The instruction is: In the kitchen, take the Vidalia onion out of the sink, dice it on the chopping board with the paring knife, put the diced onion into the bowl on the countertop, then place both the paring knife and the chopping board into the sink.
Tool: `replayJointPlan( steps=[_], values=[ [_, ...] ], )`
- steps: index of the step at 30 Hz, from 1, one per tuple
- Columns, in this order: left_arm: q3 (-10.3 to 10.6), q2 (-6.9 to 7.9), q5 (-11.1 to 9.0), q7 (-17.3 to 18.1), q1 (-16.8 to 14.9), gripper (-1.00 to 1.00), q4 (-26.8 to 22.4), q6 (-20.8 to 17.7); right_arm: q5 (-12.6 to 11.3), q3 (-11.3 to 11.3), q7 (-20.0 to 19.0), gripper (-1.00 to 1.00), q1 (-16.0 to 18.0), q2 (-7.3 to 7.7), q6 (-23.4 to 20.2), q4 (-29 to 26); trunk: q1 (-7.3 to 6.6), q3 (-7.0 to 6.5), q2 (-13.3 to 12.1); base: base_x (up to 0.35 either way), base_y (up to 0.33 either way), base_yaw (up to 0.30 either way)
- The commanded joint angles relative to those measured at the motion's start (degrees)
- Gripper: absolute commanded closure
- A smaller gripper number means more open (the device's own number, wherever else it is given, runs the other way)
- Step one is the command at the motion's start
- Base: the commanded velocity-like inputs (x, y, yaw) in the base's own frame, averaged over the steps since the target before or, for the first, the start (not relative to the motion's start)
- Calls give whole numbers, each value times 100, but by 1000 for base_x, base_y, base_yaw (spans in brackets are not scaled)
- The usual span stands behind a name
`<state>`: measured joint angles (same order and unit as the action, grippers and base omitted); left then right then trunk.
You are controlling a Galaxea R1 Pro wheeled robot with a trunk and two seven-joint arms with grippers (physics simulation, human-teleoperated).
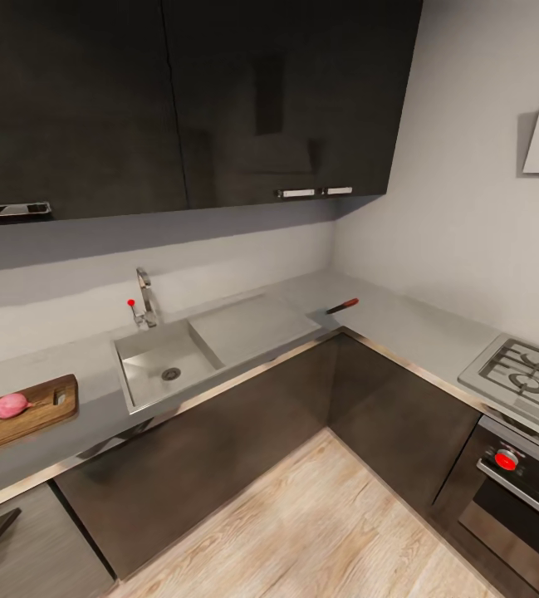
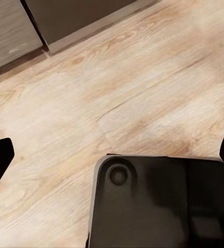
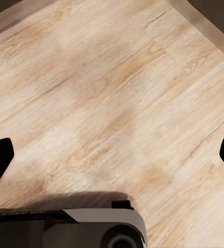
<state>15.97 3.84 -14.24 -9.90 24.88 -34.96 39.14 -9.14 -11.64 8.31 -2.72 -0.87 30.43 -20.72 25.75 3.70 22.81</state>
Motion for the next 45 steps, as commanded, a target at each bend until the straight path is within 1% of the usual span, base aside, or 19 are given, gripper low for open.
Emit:
replayJointPlan(
  steps=[1,6,8,9,11,13,14,15,19,22,25,28,36,38,40,41,43,44,45],
  values=[
    [48,8,-35,-47,-1,-100,-3,9,-58,-49,30,-100,-1,5,14,-19,4,10,11,0,0,0],
    [47,4,-35,-47,-1,-100,48,7,-49,-49,48,-100,-1,-6,25,-69,4,10,11,0,0,0],
    [47,3,-35,-47,-1,-100,60,6,-39,-49,69,-100,-1,-2,-4,-308,4,10,11,0,0,0],
    [47,3,-35,-47,-1,-100,64,6,-21,-49,125,-100,-1,4,-247,-1042,4,10,11,0,0,0],
    [47,3,-35,-47,-1,-100,71,6,-3,-47,235,-100,-1,6,-803,-1750,4,10,11,0,0,0],
    [47,3,-35,-47,-1,-100,74,6,8,-43,484,-100,5,7,-1940,-2833,4,10,11,0,0,0],
    [47,3,-35,-47,-1,-100,75,6,12,-42,560,-100,8,7,-2250,-3132,4,10,11,0,0,0],
    [47,3,-35,-47,-1,-100,76,6,29,-41,711,-100,13,4,-2845,-3746,4,10,11,0,0,0],
    [47,3,-35,-47,-1,-100,77,0,197,-40,1080,-100,208,-30,-4226,-5323,4,10,11,0,0,0],
    [47,3,-35,-47,-1,-100,77,-2,379,-40,1303,-100,754,-56,-5069,-5914,4,10,11,0,0,0],
    [47,3,-35,-47,-1,-100,77,-2,446,-40,1435,-100,1317,-94,-5693,-6083,4,10,11,0,0,0],
    [47,3,-35,-47,-1,-100,89,-3,484,-40,1558,-100,2134,-188,-6440,-6168,4,10,11,0,0,0],
    [47,-13,-35,-47,-1,-100,152,-3,486,-40,2120,-100,3848,-497,-7474,-6158,4,10,11,0,0,0],
    [47,-14,-35,-47,-1,-100,158,-3,485,-40,2205,-100,4268,-561,-7717,-6059,4,10,11,0,0,0],
    [47,-16,-35,-47,-1,-100,157,-5,486,-40,2262,-100,4885,-640,-7924,-5702,4,10,11,0,0,0],
    [47,-19,-35,-47,-1,-100,157,-6,487,-40,2271,-100,5053,-651,-7953,-5571,4,10,11,0,0,0],
    [47,-53,-35,-43,-1,-100,156,-9,490,-40,2288,-100,5583,-673,-8012,-5081,4,10,11,0,0,0],
    [47,-81,-35,-41,-1,-100,156,-10,491,-40,2295,-100,5965,-681,-8033,-4686,4,10,11,0,0,0],
    [47,-94,-35,-41,-1,-100,158,-10,491,-40,2298,-100,6167,-684,-8038,-4469,4,10,11,0,0,0]
  ],
)
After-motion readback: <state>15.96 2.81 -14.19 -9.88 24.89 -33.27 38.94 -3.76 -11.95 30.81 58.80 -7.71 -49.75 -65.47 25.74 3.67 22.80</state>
